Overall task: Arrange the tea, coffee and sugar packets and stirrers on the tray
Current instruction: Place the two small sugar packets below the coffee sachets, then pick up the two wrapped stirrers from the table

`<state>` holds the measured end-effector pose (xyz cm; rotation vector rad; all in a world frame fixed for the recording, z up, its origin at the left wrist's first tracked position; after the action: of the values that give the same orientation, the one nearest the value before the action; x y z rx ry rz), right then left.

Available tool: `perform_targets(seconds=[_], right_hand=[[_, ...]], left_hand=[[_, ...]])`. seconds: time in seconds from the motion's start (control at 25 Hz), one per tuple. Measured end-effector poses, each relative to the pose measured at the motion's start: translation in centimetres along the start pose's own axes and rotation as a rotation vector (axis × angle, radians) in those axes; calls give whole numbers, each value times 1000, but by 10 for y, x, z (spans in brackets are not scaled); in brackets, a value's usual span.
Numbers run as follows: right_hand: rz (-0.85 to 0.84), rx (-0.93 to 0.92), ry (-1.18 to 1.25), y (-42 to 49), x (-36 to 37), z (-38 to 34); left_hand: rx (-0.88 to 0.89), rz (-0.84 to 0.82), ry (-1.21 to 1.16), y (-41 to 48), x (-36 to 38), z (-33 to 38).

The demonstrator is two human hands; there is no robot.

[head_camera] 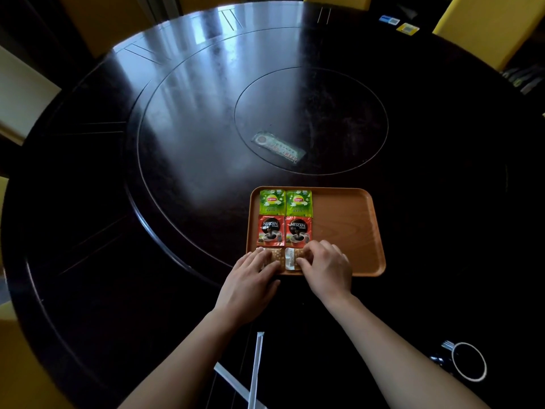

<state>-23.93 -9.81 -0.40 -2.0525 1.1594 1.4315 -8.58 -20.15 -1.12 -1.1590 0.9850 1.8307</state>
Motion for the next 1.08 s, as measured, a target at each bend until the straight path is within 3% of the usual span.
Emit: perform_targets(seconds=[0.28,0.48,0.72,1.08], right_hand=[[57,-27,65,-7,-11,5],[65,-86,194,-28,-27,3],[-106,-129,320,-97,-28,-11],[-498,13,81,-170,10,-22]], left_hand=[[-30,34,-72,-3,-10,1],[-142,164,-159,-33,-27,-2],[-645,171,-204,-132,-35,-2],[-1213,-44,-173,-204,-20,13]])
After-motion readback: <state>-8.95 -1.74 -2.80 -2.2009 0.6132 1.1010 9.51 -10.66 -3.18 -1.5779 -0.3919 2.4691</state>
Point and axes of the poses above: each hand's wrist, its own y-axis towards the middle knuckle, its own x-axis out of the palm, z = x × y, the point moved 3 cm from there along y, towards the middle knuckle, and after that the axes turned 13 degrees about z, right-handed, at the moved point
